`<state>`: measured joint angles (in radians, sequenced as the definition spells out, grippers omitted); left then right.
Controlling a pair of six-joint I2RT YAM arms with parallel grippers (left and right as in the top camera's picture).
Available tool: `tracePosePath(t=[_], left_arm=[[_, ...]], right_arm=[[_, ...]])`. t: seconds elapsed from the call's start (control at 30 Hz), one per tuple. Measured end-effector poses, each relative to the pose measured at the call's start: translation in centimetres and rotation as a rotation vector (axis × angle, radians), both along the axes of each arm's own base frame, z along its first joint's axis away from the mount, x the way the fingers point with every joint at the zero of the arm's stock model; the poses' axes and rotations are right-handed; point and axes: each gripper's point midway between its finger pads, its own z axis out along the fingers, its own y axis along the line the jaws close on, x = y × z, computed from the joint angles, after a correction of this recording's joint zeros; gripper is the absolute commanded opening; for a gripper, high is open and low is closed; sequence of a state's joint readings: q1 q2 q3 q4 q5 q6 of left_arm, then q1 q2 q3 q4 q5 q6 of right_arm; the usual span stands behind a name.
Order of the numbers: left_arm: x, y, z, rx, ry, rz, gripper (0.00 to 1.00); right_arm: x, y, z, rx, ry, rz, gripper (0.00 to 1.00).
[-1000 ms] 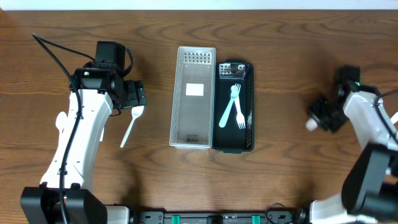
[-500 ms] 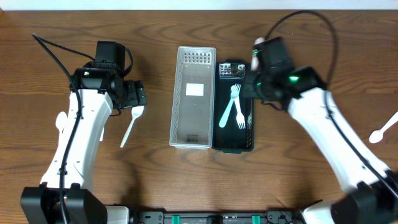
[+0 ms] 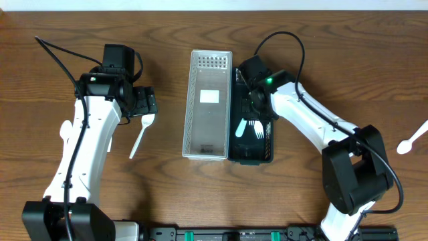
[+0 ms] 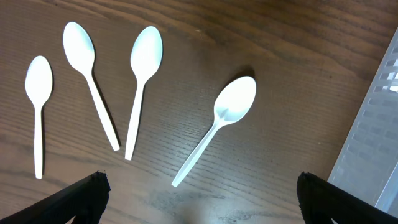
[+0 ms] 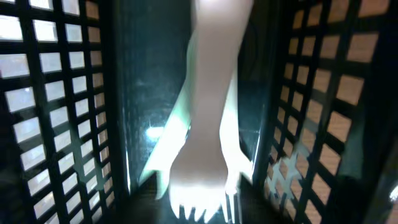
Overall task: Pack container
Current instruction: 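Place the third fork into the black tray and release, then reach the right gripper to the far-right white spoon and grasp it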
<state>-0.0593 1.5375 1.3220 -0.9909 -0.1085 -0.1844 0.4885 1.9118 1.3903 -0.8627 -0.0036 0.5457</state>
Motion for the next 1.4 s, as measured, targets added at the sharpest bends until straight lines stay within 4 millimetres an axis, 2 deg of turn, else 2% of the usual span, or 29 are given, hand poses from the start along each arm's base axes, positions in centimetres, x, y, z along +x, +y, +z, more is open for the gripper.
tracePosePath(t=[0.1, 0.2, 0.27, 0.37, 0.47, 0.53, 0.6, 0.63, 0.67, 0.7, 0.8, 0.87, 0.97, 1.13, 1.33, 1.4], left_arm=[[0.0, 0.0, 0.0, 0.0, 0.0, 0.0, 0.98], [0.0, 0.0, 0.0, 0.0, 0.0, 0.0, 0.98], [0.0, 0.0, 0.0, 0.0, 0.0, 0.0, 0.98], [0.0, 0.0, 0.0, 0.0, 0.0, 0.0, 0.98], [0.0, 0.0, 0.0, 0.0, 0.0, 0.0, 0.98], [0.0, 0.0, 0.0, 0.0, -0.001, 0.0, 0.98], [0.0, 0.0, 0.0, 0.0, 0.0, 0.0, 0.98], [0.0, 0.0, 0.0, 0.0, 0.0, 0.0, 0.98], [0.0, 0.0, 0.0, 0.0, 0.0, 0.0, 0.98], [0.0, 0.0, 0.0, 0.0, 0.0, 0.0, 0.98], [0.0, 0.0, 0.0, 0.0, 0.0, 0.0, 0.98], [0.0, 0.0, 0.0, 0.0, 0.0, 0.0, 0.98], [0.0, 0.0, 0.0, 0.0, -0.001, 0.0, 0.98], [0.0, 0.0, 0.0, 0.0, 0.0, 0.0, 0.98], [0.0, 0.0, 0.0, 0.0, 0.0, 0.0, 0.98], [0.0, 0.0, 0.0, 0.0, 0.0, 0.0, 0.98]], right_arm=[[-0.1, -0.1, 0.1, -0.004, 0.005, 0.009, 0.68], [0.2, -0.5, 1.3, -0.012, 0.009, 0.012, 0.67], [1.0, -1.3, 3.2, -0.014, -0.014, -0.008, 0.67], [3.3, -3.9, 8.1, 0.001, -0.111, -0.089, 0.68], [5.1, -9.2, 13.9, 0.033, -0.244, -0.244, 0.69], [4.8, -15.0, 17.5, 0.032, -0.317, -0.403, 0.75], [3.3, -20.5, 19.3, 0.009, -0.334, -0.557, 0.82], [2.6, -22.4, 19.6, -0.002, -0.329, -0.611, 0.84], [1.5, -25.3, 19.7, -0.021, -0.316, -0.695, 0.85], [0.4, -27.8, 19.4, -0.039, -0.295, -0.768, 0.86], [-1.7, -33.3, 17.9, -0.075, -0.242, -0.92, 0.93], [-2.9, -35.9, 16.2, -0.091, -0.198, -0.988, 0.99], [-4.5, -39.1, 13.1, -0.112, -0.129, -1.051, 0.99], [-6.2, -42.6, 6.9, -0.131, -0.015, -1.043, 0.99], [-7.6, -44.5, 1.0, -0.131, 0.106, -0.968, 0.99], [-7.9, -44.9, -0.3, -0.126, 0.131, -0.958, 0.99]])
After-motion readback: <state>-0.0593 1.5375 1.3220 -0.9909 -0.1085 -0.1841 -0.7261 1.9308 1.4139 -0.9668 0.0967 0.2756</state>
